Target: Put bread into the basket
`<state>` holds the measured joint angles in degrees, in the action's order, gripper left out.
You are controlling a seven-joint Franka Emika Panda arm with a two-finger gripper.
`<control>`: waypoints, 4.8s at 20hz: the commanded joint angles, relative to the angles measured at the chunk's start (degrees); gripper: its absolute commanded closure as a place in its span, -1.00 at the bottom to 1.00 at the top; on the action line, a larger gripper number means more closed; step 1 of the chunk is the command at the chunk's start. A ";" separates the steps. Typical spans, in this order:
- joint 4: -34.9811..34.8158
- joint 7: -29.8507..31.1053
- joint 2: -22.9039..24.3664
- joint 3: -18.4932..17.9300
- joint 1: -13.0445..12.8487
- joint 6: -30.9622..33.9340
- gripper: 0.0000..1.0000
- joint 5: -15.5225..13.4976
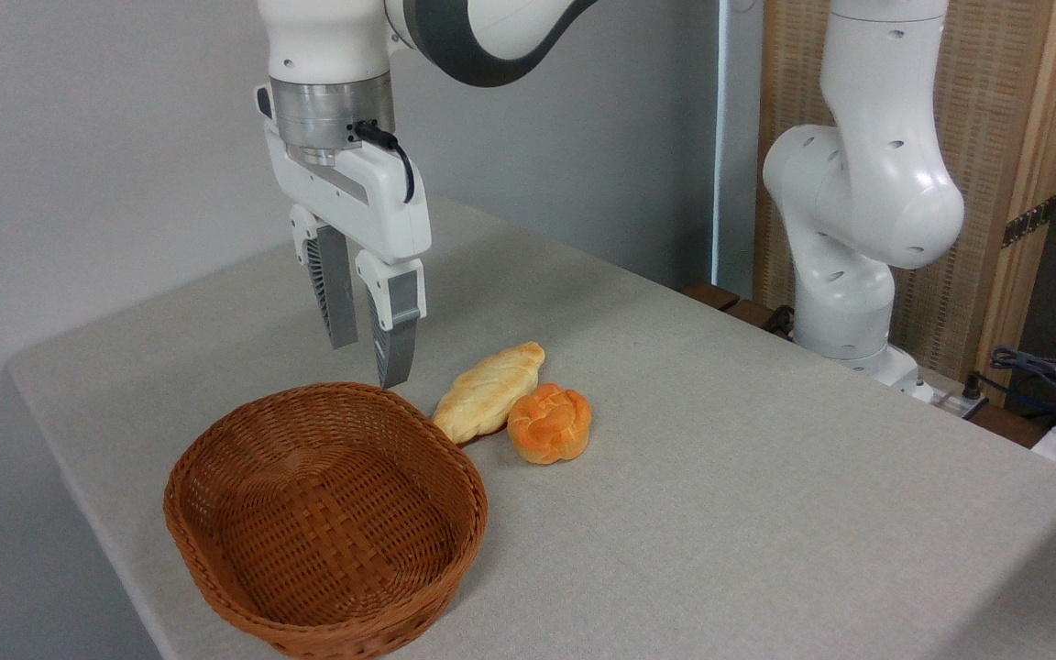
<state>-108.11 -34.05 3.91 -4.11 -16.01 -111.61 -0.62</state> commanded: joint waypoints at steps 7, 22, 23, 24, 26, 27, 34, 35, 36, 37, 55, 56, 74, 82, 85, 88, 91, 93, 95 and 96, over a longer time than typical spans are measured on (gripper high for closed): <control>0.53 -1.11 0.39 0.07 -0.34 1.31 -1.00 -0.09; -2.71 -1.29 1.71 0.15 -2.18 5.79 -1.00 0.09; -3.85 -1.37 2.15 0.15 -2.36 5.79 -1.00 0.26; -5.08 -1.37 2.24 0.15 -2.45 5.79 -1.00 0.35; -7.80 -3.12 2.24 0.15 -2.45 5.79 -1.00 0.35; -8.69 -4.79 2.24 0.07 -2.45 5.87 -1.00 0.44; -11.68 -11.31 2.07 -0.55 -2.01 5.79 -1.00 0.62; -11.68 -11.13 2.06 -0.55 -2.01 5.79 -1.00 0.53; -11.77 -10.78 2.06 -0.55 -2.10 5.79 -1.00 0.53; -11.77 -10.26 1.80 -0.55 -2.10 5.79 -1.00 0.53; -14.50 -13.32 5.58 -2.74 -2.98 6.31 -1.00 0.62; -14.58 -14.02 5.93 -2.75 -2.98 6.75 -1.00 0.62; -21.09 -29.94 6.46 -7.67 -3.68 5.09 -1.00 2.29; -21.09 -29.76 4.61 -7.58 -4.91 4.03 -0.89 2.29; -21.09 -29.85 4.61 -7.58 -4.82 3.94 -0.25 2.29; -21.00 -29.85 4.53 -7.58 -4.82 3.77 0.09 2.29; -21.00 -29.85 4.53 -7.58 -4.82 3.77 0.05 2.29; -21.00 -29.85 4.53 -7.58 -4.91 3.77 0.05 2.29; -21.00 -29.76 4.61 -7.58 -4.91 3.85 0.05 2.29; -20.91 -29.76 4.61 -7.49 -4.82 3.85 0.05 2.29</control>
<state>-128.82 -62.92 8.37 -11.15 -20.34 -106.71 0.82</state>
